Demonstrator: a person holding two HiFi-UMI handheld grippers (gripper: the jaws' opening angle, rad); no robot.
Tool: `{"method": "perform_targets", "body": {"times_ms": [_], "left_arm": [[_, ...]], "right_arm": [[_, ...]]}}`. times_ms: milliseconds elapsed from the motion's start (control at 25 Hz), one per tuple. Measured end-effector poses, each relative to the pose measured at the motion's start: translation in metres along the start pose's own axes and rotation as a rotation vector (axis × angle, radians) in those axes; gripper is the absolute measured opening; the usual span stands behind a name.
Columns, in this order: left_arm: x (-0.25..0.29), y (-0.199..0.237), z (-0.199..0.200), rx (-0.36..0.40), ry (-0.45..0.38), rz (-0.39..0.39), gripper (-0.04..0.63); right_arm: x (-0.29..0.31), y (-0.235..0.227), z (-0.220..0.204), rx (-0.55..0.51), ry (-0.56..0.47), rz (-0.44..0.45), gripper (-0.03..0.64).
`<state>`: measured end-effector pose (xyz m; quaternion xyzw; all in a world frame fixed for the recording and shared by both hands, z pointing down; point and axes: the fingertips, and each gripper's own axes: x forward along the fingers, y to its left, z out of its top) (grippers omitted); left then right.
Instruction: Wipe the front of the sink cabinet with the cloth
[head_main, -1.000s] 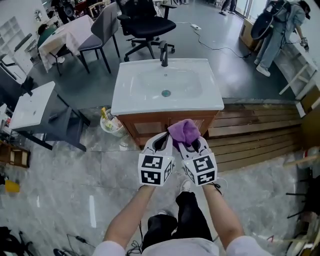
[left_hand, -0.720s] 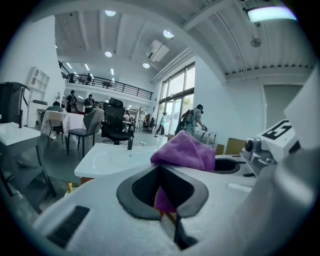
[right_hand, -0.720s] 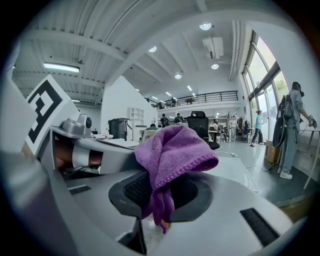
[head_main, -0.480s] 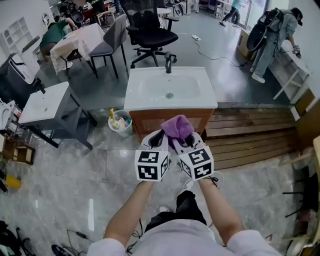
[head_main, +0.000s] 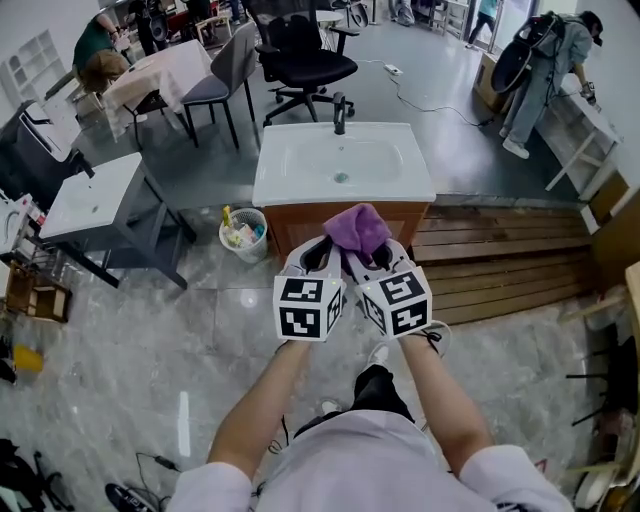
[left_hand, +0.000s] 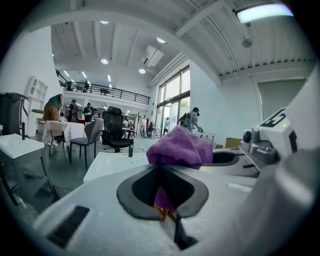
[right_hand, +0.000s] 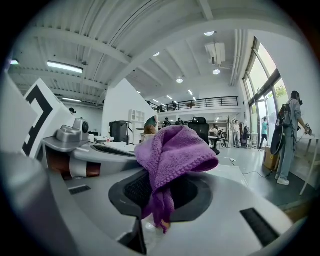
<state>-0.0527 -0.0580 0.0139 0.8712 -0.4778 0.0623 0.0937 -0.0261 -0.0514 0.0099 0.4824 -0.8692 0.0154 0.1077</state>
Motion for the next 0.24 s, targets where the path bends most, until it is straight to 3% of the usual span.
{"method": "perform_targets", "body": {"times_ms": [240], "left_arm": [[0.0029,0.001,0.0042,0.009,-0.009,0.003,0.005]], "right_arm": [[0.0007,-0.007,0.0035,-0.008,-0.009,-0.014,0.072]]}}
